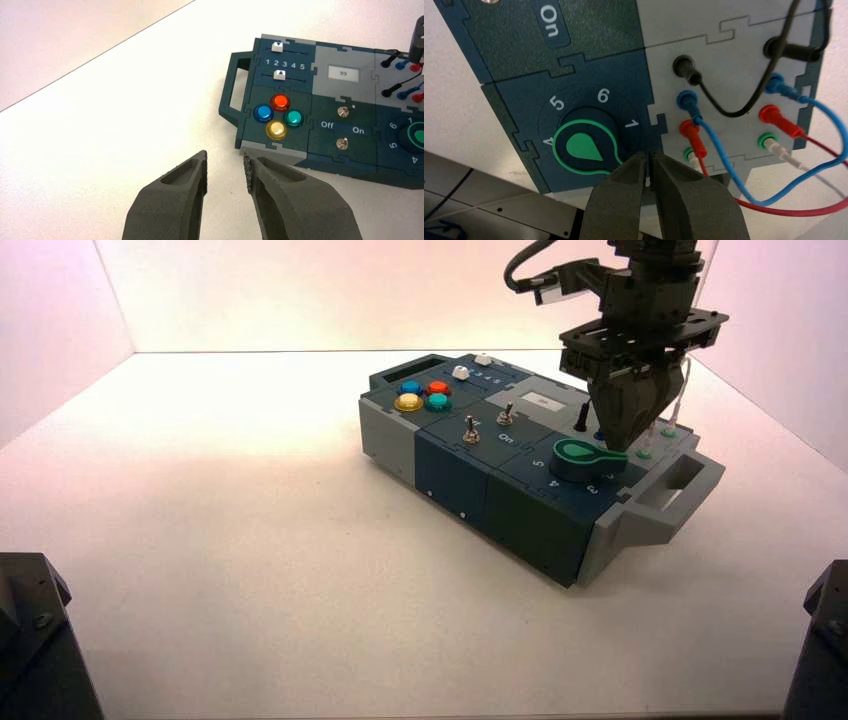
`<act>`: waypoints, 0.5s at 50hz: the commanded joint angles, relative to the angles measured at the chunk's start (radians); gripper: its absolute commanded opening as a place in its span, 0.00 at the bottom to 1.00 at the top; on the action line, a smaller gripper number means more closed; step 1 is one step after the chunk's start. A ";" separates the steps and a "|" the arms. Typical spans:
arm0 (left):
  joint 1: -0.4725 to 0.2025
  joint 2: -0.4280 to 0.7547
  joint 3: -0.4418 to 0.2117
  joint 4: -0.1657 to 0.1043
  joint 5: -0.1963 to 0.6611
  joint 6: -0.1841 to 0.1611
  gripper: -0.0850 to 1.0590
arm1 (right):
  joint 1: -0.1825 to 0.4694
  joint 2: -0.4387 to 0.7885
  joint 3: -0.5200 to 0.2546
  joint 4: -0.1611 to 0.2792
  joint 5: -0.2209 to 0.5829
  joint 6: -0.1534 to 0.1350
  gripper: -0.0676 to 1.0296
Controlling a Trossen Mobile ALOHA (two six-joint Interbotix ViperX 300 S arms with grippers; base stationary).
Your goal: Turn the knob to position 2.
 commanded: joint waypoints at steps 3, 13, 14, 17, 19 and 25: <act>0.000 -0.014 -0.015 0.000 -0.005 0.006 0.43 | 0.003 -0.009 -0.005 0.006 0.006 -0.003 0.09; 0.000 -0.014 -0.015 0.000 -0.005 0.006 0.43 | 0.003 -0.009 -0.003 0.011 0.006 -0.005 0.09; 0.000 -0.014 -0.014 0.000 -0.003 0.006 0.43 | 0.003 -0.009 -0.003 0.012 0.008 -0.003 0.09; 0.000 -0.014 -0.015 0.000 -0.005 0.006 0.43 | 0.003 -0.009 0.000 0.012 0.008 -0.003 0.09; 0.000 -0.014 -0.014 0.000 -0.005 0.006 0.43 | 0.005 -0.009 0.000 0.014 0.009 -0.003 0.09; 0.000 -0.014 -0.015 0.000 -0.005 0.006 0.43 | 0.005 -0.009 0.002 0.015 0.011 -0.003 0.09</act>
